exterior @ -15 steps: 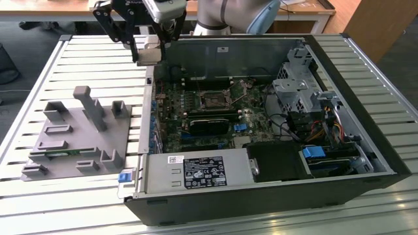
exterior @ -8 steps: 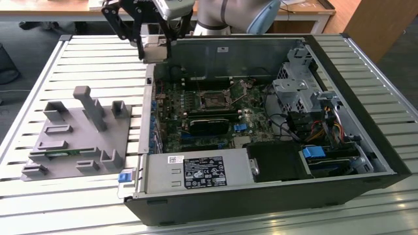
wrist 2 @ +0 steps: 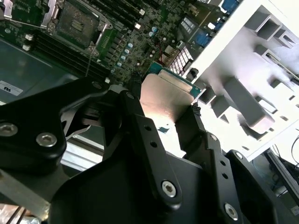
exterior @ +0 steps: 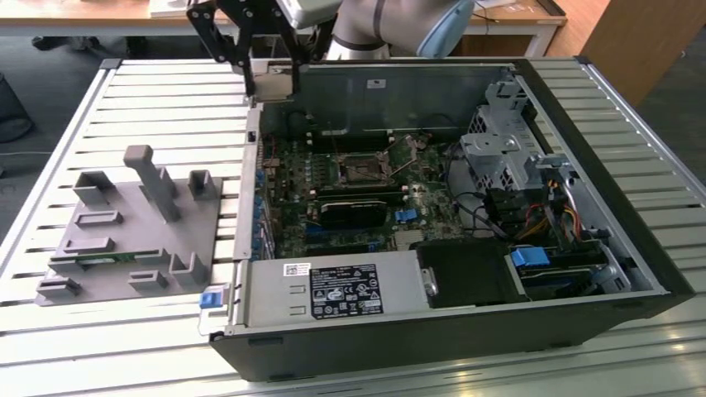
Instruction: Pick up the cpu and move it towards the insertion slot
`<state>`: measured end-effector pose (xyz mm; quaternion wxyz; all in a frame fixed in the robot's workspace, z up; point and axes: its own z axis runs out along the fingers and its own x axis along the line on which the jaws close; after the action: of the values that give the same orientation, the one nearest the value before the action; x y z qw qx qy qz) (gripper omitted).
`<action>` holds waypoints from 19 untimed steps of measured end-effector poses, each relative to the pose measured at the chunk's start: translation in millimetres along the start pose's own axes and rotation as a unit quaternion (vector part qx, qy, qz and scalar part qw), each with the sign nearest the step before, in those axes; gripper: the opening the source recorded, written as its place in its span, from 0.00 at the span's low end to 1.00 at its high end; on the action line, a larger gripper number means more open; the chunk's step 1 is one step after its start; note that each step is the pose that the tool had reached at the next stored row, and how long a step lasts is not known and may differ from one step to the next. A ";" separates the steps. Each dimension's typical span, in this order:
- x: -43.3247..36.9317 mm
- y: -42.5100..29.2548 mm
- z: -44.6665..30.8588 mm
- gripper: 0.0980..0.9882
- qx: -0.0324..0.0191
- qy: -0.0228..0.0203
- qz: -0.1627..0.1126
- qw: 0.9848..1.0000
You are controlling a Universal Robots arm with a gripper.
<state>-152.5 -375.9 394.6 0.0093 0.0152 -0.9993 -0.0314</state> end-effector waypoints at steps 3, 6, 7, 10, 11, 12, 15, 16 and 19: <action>-4.3 2.7 0.1 0.50 0.000 0.000 0.000 1.000; -8.7 5.4 0.1 0.50 0.000 0.000 0.000 1.000; -10.2 6.2 0.1 0.50 0.000 0.000 0.000 1.000; -14.8 8.9 0.3 0.50 0.000 0.000 0.000 1.000; -16.2 9.7 0.3 0.50 0.000 0.000 0.000 1.000; -17.7 10.6 0.3 0.50 0.000 0.000 0.000 1.000; -22.2 13.2 0.4 0.50 0.000 0.000 -0.001 1.000; -23.7 14.1 0.5 0.50 0.000 0.000 -0.001 1.000; -28.3 16.9 0.5 0.50 0.000 0.000 -0.001 1.000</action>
<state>-124.8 -358.1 394.7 0.0094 0.0159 -0.9993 -0.0313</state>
